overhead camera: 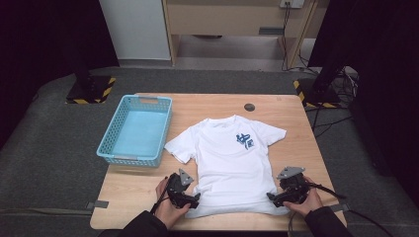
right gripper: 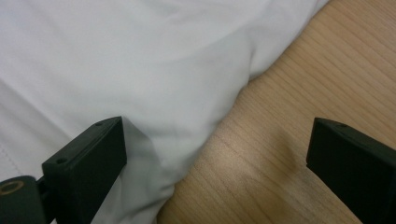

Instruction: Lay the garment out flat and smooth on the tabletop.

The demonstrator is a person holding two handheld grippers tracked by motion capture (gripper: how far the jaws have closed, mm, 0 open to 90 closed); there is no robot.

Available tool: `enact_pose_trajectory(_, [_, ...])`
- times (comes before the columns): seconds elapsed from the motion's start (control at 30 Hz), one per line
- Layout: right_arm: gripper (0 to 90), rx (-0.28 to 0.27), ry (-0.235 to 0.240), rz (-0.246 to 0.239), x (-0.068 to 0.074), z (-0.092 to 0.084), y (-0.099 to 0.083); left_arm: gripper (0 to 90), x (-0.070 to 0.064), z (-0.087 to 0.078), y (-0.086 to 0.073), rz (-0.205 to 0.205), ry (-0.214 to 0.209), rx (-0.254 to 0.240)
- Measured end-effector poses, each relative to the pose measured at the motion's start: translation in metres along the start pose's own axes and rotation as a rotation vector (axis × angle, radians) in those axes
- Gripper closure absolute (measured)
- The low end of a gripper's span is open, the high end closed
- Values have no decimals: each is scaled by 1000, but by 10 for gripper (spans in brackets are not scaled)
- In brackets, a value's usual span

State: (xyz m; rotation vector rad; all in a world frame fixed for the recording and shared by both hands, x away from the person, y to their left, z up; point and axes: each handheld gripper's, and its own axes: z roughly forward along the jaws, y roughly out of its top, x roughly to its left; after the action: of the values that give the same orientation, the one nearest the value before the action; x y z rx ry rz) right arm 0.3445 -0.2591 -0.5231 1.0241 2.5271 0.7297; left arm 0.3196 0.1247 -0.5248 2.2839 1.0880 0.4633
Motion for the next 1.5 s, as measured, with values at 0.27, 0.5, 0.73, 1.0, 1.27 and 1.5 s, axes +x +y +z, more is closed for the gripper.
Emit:
enact_pose_trajectory(0.27, [54,2,10,-28,2,-10,-12,98,-4,-8,-6,5,-58,40])
enact_pose_trajectory(0.5, [65,-146,17,2,3,-17,1,124,13,-7,13,-95,-28,-118])
enact_pose_trajectory(0.73, [78,-197,38,-6,9,-1,23,152,35,12,30,-173,47,-182])
enact_pose_trajectory(1.0, [139,-203,86,28,8,16,34,190,52,34,51,-233,82,-277])
enact_pose_trajectory(1.27, [116,-170,124,55,10,32,38,201,67,57,59,-245,156,-217])
enact_pose_trajectory(1.5, [102,-122,110,21,11,35,36,197,73,63,55,-204,194,-150])
